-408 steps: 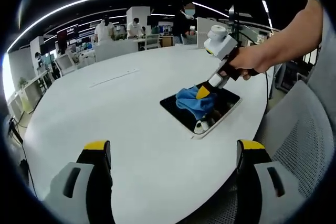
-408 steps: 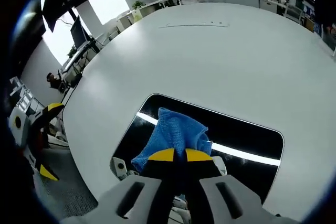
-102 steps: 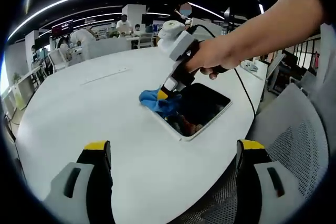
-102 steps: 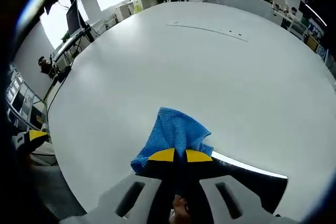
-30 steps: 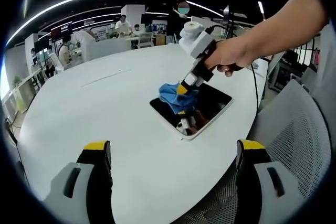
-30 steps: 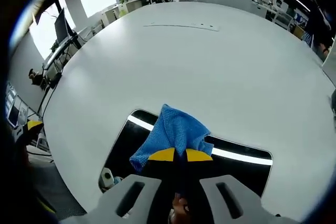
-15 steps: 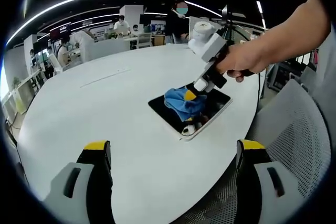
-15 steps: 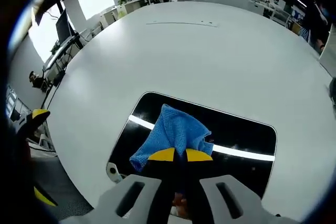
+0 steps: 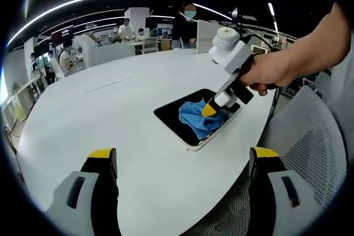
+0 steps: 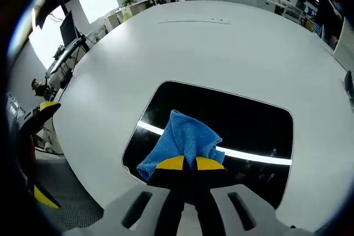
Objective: Wipe the mirror surface with the cleaning cloth until all visible marks leave the cleaned area.
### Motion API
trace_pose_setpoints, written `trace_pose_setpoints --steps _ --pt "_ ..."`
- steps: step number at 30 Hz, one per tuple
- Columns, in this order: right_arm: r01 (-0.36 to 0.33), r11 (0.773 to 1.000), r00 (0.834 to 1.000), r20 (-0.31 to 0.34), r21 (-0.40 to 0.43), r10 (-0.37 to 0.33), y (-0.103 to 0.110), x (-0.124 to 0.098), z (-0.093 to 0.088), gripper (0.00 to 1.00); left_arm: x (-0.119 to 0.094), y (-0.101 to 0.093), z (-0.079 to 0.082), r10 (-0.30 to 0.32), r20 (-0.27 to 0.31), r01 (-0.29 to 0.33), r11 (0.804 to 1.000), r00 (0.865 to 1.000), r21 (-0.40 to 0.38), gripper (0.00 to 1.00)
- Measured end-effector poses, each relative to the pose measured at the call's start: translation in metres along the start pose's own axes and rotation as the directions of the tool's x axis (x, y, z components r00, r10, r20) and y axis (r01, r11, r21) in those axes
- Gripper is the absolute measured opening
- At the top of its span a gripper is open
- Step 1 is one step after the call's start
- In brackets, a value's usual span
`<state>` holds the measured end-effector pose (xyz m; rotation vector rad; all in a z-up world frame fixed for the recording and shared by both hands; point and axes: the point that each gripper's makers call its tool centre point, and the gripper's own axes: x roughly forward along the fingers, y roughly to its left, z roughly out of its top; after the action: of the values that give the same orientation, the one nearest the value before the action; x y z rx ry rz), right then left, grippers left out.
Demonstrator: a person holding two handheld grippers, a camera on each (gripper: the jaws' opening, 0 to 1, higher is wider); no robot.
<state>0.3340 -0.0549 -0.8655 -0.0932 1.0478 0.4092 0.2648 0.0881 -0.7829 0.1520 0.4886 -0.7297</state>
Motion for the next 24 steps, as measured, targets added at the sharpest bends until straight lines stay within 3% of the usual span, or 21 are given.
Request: trace_pose_setpoints --steps 24 --pt "-0.032 0.999 0.999 -0.036 0.013 0.033 0.016 -0.012 -0.024 0.00 0.000 -0.002 0.003 -0.005 0.005 0.005 1.000 1.000 0.017 0.99"
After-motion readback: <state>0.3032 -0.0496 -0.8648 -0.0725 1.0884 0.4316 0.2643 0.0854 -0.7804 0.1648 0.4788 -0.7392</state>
